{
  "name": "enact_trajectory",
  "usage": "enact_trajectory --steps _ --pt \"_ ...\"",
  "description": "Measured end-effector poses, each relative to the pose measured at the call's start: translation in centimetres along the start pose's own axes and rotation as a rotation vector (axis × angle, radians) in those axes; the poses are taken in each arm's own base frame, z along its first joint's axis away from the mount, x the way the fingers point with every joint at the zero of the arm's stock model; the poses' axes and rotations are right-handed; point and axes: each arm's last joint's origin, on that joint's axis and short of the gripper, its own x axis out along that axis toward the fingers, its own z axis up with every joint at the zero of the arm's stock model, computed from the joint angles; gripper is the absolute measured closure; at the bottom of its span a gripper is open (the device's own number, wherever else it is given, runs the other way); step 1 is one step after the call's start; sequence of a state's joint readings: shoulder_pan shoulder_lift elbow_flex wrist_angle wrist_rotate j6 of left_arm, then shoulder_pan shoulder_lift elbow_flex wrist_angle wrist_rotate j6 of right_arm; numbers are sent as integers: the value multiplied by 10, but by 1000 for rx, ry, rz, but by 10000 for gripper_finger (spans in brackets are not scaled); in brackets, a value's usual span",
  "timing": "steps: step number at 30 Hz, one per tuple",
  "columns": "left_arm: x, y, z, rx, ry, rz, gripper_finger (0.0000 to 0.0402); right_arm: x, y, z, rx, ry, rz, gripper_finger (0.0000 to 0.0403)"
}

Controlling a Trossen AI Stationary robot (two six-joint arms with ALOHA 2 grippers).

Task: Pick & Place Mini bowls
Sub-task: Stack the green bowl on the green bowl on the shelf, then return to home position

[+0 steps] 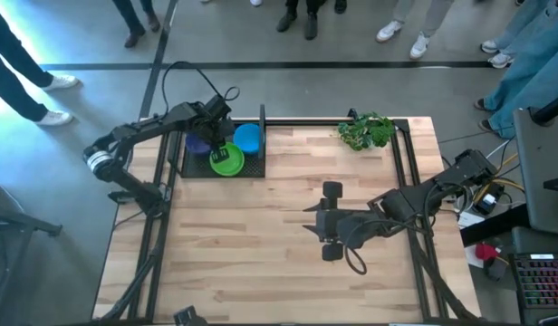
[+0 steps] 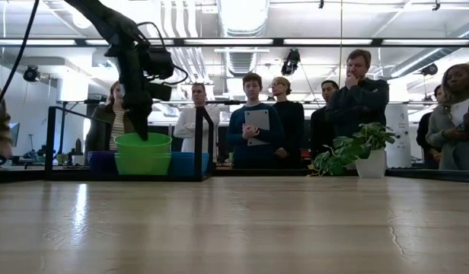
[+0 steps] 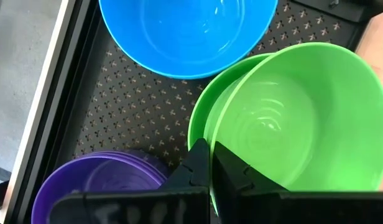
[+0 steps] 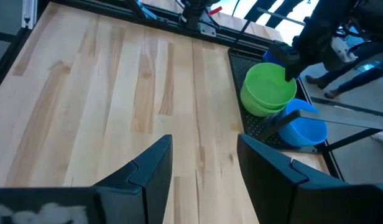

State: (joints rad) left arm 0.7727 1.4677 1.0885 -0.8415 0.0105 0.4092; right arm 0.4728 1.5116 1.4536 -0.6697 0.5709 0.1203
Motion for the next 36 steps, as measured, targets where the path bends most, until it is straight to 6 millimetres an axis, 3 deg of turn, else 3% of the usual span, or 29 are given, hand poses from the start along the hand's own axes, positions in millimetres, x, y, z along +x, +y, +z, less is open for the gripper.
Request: enact_trajectory --steps 12,21,27,36 --pt "0 0 0 -26 4 -1 398 0 0 0 0 0 0 225" --pt "0 0 0 -62 1 -1 337 0 0 0 0 -1 -4 225" --pt "0 0 0 -62 6 9 326 0 0 0 1 -2 -6 225" --pt "-18 4 10 -70 -21 21 326 0 0 0 1 -1 -7 225"
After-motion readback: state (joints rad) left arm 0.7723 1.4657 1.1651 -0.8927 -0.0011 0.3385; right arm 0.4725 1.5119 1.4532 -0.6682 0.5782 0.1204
